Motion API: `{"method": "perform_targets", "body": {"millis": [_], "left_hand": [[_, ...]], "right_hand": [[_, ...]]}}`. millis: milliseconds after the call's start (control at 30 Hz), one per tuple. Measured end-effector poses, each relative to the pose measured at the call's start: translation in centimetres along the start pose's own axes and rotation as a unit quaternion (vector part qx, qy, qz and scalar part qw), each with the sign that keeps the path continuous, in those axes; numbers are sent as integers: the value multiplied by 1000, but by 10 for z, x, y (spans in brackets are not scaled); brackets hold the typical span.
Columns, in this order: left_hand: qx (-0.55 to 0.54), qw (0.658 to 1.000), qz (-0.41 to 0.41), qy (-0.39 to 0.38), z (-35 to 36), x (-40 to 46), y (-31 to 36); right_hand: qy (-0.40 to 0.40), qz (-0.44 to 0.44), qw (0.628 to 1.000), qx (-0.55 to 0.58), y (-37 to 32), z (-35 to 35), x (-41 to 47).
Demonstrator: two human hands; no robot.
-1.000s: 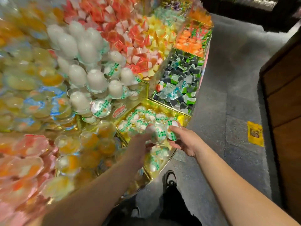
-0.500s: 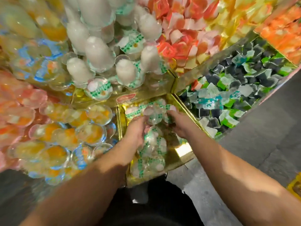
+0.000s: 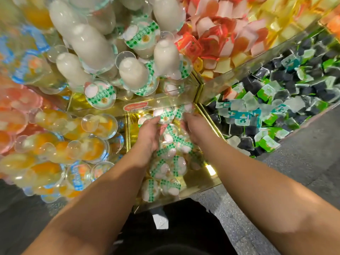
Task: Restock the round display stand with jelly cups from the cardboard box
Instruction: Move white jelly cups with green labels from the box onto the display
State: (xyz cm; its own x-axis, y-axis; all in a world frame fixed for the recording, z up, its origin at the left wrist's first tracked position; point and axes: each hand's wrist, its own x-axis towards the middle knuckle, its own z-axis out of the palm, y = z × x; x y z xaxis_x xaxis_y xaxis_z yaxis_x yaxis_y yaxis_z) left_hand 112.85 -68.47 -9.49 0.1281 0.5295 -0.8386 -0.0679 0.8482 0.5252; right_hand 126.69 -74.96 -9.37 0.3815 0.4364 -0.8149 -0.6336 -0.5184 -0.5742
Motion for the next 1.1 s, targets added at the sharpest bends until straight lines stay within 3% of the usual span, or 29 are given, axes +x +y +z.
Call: {"method": "perform_targets", "body": {"millis": [167, 333, 633, 900, 1000, 1100], "left_hand": [[-17, 1000, 15, -10, 2, 4, 1], [-24, 999, 27, -16, 3, 6, -2], [5, 999, 9, -35, 0, -1, -1], [148, 987, -23, -64, -19, -56, 22], [195, 973, 54, -112, -40, -87, 33], [251, 951, 79, -159, -67, -139, 51]], "right_hand": [[5, 9, 1000, 11, 2, 3, 4], [23, -14, 998, -48, 9, 4, 7], [-15, -18, 995, -93, -5, -6, -6], [63, -38, 981, -181, -16, -15, -54], [90, -62, 970, -216, -14, -15, -85], [98, -122, 944, -290, -10, 4, -126]]}}
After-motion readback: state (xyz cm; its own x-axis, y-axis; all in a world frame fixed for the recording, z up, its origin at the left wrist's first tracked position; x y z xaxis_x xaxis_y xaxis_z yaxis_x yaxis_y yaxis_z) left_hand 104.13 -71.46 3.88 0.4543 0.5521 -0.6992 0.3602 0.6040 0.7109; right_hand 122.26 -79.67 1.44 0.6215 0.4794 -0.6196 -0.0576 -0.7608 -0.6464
